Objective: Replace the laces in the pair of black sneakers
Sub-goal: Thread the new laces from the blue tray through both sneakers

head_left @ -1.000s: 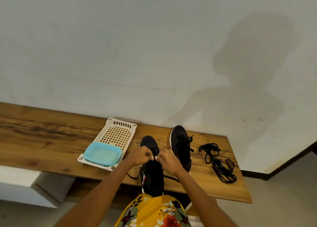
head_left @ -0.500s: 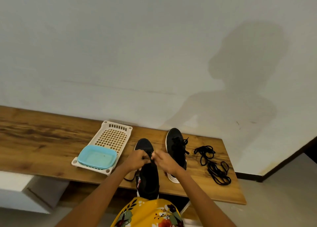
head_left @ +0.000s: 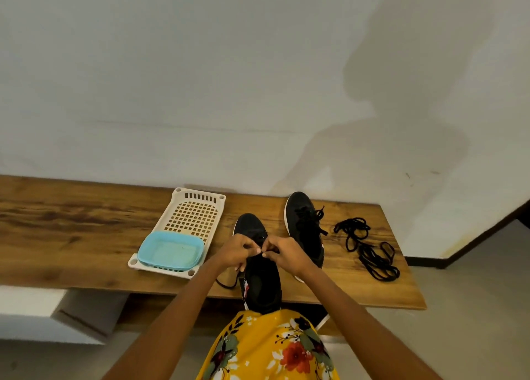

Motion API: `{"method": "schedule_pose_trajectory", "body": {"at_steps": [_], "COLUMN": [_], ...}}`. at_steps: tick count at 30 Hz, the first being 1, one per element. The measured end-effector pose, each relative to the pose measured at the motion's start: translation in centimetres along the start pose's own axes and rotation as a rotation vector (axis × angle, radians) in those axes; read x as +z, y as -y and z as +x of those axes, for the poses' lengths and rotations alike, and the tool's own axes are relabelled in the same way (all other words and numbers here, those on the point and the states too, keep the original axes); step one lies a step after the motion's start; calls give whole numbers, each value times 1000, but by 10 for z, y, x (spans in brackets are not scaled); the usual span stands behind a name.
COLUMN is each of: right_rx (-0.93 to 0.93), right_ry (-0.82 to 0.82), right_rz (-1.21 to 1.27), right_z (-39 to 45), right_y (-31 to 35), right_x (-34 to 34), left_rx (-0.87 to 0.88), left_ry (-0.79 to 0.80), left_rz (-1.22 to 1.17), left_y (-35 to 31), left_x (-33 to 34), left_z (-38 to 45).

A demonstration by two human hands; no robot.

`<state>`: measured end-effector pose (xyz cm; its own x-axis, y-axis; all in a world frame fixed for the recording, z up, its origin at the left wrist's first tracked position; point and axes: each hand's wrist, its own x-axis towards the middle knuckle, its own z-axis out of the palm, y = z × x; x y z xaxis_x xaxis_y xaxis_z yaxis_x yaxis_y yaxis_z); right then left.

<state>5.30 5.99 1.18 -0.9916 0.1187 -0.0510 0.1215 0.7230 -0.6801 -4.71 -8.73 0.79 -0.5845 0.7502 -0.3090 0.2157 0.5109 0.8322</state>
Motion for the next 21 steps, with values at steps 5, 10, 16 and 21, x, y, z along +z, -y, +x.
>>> {"method": "schedule_pose_trajectory", "body": {"at_steps": [5, 10, 16, 21], "right_rx": [47, 87, 309, 213], "right_ry": [-65, -74, -326, 110], "right_rz": [53, 184, 658, 412], "right_z": [-2, -5, 4, 15], "right_y": [-7, -11, -11, -10], "right_x": [8, 14, 3, -3], "left_rx": [-1, 90, 210, 235], "left_ry": [65, -73, -222, -249], "left_rz": [14, 138, 144, 119], "left_y": [1, 3, 7, 11], "left_x": [-5, 4, 19, 22], "left_z": [0, 0, -1, -1]}}
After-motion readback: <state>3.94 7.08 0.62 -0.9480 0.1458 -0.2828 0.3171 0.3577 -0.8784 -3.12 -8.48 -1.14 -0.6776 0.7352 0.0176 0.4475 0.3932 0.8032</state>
